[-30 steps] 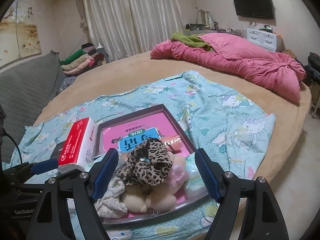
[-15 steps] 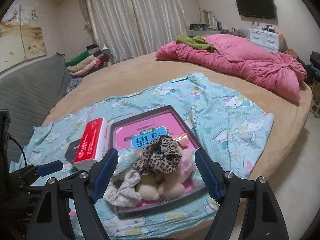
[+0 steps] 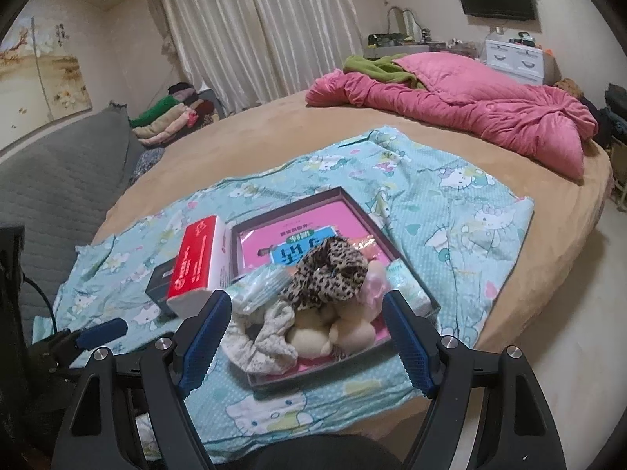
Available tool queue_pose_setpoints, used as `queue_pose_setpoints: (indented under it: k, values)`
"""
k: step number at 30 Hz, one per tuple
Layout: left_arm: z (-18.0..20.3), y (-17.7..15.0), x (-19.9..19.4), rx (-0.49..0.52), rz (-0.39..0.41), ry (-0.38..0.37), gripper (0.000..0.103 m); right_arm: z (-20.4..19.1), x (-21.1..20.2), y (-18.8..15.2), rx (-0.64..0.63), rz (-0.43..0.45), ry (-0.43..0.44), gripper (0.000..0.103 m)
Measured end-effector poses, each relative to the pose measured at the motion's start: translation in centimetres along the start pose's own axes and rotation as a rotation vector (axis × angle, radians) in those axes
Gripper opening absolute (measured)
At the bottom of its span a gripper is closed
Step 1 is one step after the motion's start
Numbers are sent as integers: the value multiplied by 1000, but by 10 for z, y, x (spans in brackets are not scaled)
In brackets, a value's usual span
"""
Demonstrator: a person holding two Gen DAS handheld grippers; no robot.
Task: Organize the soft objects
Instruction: 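Withdraw both grippers back from the pink box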
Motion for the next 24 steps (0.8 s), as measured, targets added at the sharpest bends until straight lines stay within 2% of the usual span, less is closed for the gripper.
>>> queue_pose_setpoints:
  k: [14, 24]
  values:
    - [-1, -29, -10, 12, -15, 22, 85, -6, -8, -31, -6, -56, -23, 81]
    - [-9, -42, -11, -10, -40, 36, 85, -8, -12, -40, -26, -48, -38, 81]
Point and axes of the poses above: each gripper's, at about its wrist camera, not at the fingertips, and x roughly the way its jaws point, z to its right, y to its top, the point moved 5 cm from there along x, roughly the way its jaws point, and after that the axes turned 11 degrees about y, right-handed, at the moved point
